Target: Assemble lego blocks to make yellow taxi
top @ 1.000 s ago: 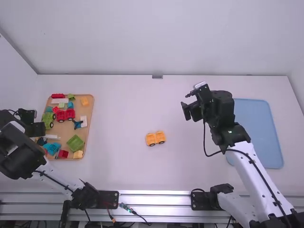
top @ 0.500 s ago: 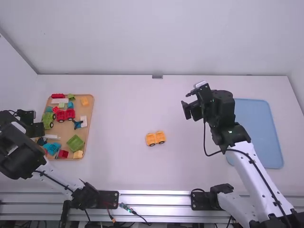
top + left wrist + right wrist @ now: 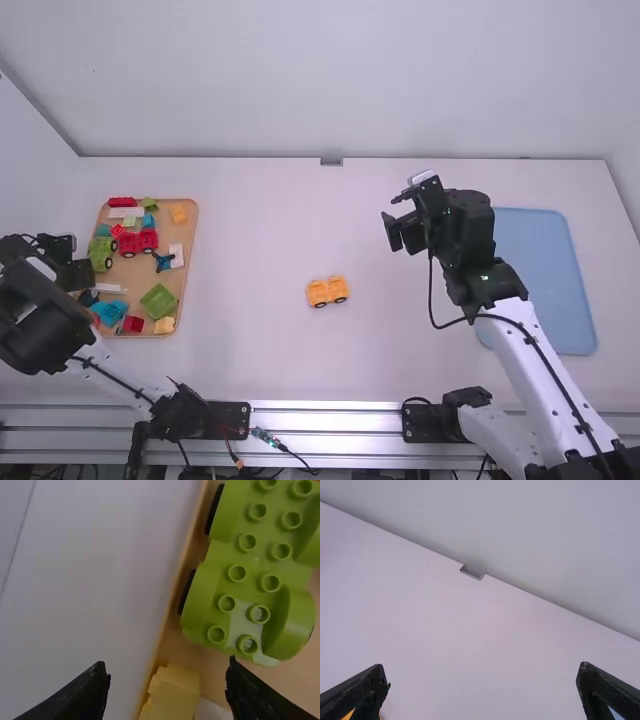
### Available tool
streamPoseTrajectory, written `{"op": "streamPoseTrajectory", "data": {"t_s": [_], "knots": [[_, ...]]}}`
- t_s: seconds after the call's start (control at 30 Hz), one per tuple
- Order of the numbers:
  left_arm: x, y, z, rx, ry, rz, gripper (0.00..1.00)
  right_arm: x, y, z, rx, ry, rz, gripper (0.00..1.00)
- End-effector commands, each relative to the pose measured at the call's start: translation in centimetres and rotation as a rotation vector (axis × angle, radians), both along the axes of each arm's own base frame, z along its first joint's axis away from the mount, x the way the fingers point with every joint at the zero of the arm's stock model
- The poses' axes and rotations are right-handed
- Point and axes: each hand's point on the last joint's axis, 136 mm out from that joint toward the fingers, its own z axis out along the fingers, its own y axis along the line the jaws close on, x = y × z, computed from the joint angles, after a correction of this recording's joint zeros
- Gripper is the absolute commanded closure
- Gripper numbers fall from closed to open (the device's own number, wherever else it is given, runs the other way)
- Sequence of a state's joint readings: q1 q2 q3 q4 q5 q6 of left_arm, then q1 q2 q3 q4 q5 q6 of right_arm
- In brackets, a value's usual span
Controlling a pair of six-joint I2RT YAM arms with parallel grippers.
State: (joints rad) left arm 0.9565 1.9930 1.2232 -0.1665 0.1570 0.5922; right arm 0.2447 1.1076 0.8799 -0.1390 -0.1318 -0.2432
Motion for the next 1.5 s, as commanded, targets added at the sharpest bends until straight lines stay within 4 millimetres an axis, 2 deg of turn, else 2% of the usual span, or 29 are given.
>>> {"op": "streamPoseTrajectory", "data": {"t_s": [0.0, 0.3, 0.37, 0.4, 0.47, 0.67, 0.9, 1.07, 1.13, 1.33, 1.43, 1.47], "knots": [[-0.4, -0.7, -1.1, -0.039, 0.007, 0.021, 0.38, 0.3, 0.0, 1.8, 0.01, -0.039, 0.0, 0.01], [-0.6, -1.6, -1.5, -0.055, 0.043, -0.017, 0.41, 0.3, 0.0, 1.9, 0.01, -0.04, 0.0, 0.01], [-0.6, -1.8, -1.6, -0.066, 0.034, -0.021, 0.47, 0.3, 0.0, 1.9, 0.01, -0.04, 0.001, 0.01], [-0.5, -1.8, -1.6, -0.069, 0.032, -0.015, 0.53, 0.3, 0.0, 1.9, 0.01, -0.039, 0.001, 0.01], [-0.2, -2.3, -1.6, -0.073, 0.037, -0.032, 0.58, 0.3, 0.1, 1.9, 0.011, -0.04, 0.001, 0.01], [0.2, -2.9, -1.6, -0.094, 0.022, -0.054, 0.54, 0.3, 0.1, 1.9, 0.01, -0.04, 0.001, 0.01], [0.9, -3.6, -1.8, -0.094, 0.01, -0.078, 0.56, 0.3, 0.0, 1.8, 0.009, -0.039, 0.001, 0.01], [0.2, -3.5, -2.3, -0.074, 0.049, -0.081, 0.61, 0.3, 0.0, 1.8, 0.009, -0.039, 0.001, 0.01], [-0.4, -2.8, -2.4, -0.045, 0.084, -0.054, 0.61, 0.3, 0.0, 1.9, 0.009, -0.04, 0.001, 0.01], [-0.6, -2.6, -2.4, -0.035, 0.097, -0.046, 0.54, 0.3, 0.0, 1.9, 0.01, -0.04, 0.001, 0.01], [0.2, -3.4, -2.3, -0.073, 0.049, -0.079, 0.39, 0.4, 0.0, 1.9, 0.011, -0.042, 0.001, 0.01], [0.3, -3.5, -2.3, -0.077, 0.045, -0.082, 0.37, 0.4, 0.0, 1.9, 0.011, -0.042, 0.001, 0.01]]}}
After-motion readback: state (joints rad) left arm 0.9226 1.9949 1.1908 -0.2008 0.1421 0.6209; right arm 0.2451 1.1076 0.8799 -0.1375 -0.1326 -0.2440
